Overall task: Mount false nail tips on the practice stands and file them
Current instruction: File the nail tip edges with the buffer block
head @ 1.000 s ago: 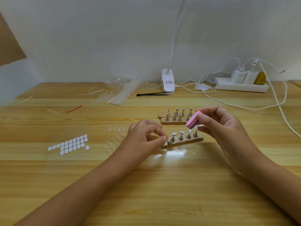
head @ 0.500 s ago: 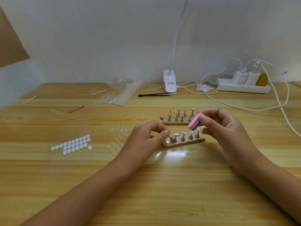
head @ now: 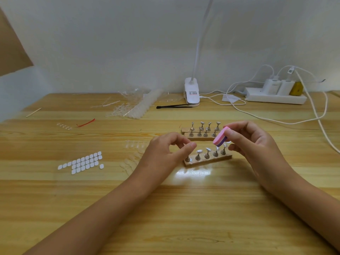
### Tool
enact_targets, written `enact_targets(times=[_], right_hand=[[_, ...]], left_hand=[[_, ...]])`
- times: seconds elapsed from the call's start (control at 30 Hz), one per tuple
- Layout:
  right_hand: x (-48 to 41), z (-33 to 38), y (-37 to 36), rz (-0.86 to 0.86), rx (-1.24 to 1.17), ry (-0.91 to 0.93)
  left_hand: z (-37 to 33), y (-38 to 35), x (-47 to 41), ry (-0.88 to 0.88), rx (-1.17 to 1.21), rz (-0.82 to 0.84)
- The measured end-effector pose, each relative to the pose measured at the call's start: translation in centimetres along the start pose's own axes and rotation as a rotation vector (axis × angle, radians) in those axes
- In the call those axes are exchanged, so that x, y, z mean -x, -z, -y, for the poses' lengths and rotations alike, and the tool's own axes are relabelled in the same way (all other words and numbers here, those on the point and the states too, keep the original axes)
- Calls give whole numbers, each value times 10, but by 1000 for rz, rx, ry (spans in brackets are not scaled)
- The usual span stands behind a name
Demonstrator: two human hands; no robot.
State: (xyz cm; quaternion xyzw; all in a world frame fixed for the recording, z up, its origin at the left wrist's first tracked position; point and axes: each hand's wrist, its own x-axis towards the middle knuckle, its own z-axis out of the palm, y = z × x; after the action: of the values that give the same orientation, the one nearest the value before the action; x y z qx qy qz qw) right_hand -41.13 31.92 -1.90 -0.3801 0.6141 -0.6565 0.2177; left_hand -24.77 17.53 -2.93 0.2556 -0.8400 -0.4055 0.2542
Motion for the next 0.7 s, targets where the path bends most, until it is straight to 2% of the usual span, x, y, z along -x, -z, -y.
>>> enact_targets(times=[0.13, 0.23, 0.57, 0.7], right_hand=[[1, 1, -2, -12, 4, 7], [2, 0, -4, -24, 18, 28], [9, 5, -12, 7, 84, 122], [9, 4, -11, 16, 70, 134]], left_hand=[[0, -4, 0, -183, -324, -61], [0, -12, 3, -287, -438, -90], [-4, -20, 7, -447, -555, -178], [-8, -16, 7, -421, -362, -232]])
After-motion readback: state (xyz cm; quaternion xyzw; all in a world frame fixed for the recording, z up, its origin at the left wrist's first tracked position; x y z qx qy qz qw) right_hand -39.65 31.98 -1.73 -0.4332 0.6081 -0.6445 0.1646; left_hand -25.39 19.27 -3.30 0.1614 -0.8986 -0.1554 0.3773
